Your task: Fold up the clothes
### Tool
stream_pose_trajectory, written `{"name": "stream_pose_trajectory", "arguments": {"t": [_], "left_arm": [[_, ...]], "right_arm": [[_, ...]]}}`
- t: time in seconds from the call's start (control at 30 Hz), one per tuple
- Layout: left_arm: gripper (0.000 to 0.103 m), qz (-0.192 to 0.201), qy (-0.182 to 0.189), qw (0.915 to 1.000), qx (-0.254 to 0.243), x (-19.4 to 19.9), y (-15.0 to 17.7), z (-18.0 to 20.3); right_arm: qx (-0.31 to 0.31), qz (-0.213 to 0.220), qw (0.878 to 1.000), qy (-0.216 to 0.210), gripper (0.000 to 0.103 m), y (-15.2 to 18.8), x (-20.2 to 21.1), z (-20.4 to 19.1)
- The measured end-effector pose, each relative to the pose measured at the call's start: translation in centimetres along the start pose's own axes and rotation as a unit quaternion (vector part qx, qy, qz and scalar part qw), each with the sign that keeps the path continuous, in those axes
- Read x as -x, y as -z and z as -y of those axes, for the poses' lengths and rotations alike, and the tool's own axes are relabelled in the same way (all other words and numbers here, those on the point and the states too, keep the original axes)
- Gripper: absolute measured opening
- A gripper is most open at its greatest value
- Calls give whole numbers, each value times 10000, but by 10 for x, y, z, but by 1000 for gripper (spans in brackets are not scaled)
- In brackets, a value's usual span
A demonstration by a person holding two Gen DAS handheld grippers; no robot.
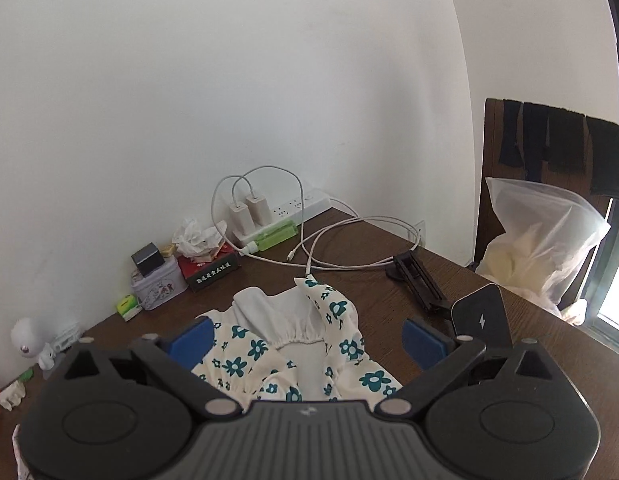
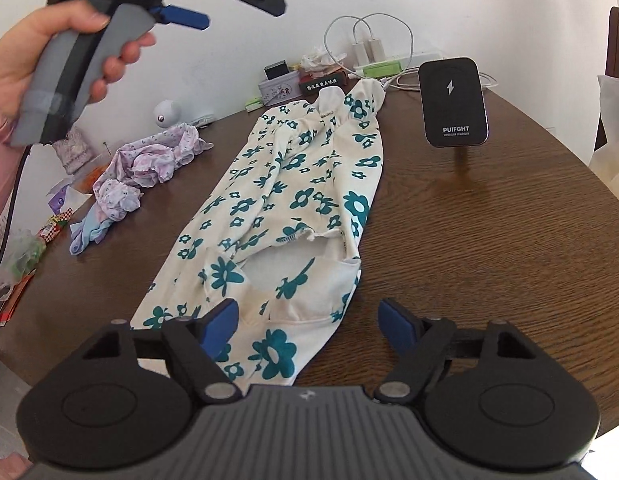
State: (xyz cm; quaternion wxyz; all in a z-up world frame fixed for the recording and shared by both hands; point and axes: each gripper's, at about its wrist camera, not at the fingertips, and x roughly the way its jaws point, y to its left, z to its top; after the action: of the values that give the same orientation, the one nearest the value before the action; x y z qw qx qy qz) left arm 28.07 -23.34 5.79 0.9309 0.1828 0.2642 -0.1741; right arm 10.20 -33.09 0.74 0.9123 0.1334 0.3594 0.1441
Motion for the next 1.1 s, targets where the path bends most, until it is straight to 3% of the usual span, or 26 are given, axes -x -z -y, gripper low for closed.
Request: {"name": "stream_pose_trajectory", "arguments": {"t": [0.17,0.3,0.47,0.57,0.6,0.63,0.67,0.7,0.73,0.77,0.97,1.1], "left_arm": [[99,-513,-421,9962,-570,-89,-31,39],[94,-858,-714,9908,-763,-150,-42,56],[91,-1111,-528,9916,-407,-195,-40,52],[88,-1256,-615,9870,-787,-215,-36,64],[85,-1320,-696,9844,-935,-221,-34,68],[72,-1420,-736,9821,-994,-227,-32,71],[48,-1553,-702,9815,-877,-232,-30,69],[34,-1673,-659,9808,-755,-237,-29,66],[13,-1692,-549,9823,-585,-237,-30,61],[9,-1711,-438,9834,-414,-237,-31,56],[6,-1052,660,9904,611,-189,-45,0],[5,-437,894,9888,1114,-139,-44,-77]], "right_arm": [[73,-102,9993,-349,70,-6,-10,7],[272,-219,9971,-679,57,-12,-18,8],[486,-287,9939,-947,49,-14,-23,8],[534,-309,9930,-1006,46,-15,-25,10],[527,-317,9931,-998,39,-15,-26,11],[501,-325,9933,-985,35,-15,-26,13],[466,-338,9936,-976,27,-16,-27,15],[424,-351,9937,-974,21,-16,-28,16],[381,-358,9939,-974,19,-16,-28,17],[355,-351,9940,-969,14,-16,-28,18],[544,26,9935,-996,7,-22,-9,5],[976,263,9865,-1291,6,-34,5,-25]]}}
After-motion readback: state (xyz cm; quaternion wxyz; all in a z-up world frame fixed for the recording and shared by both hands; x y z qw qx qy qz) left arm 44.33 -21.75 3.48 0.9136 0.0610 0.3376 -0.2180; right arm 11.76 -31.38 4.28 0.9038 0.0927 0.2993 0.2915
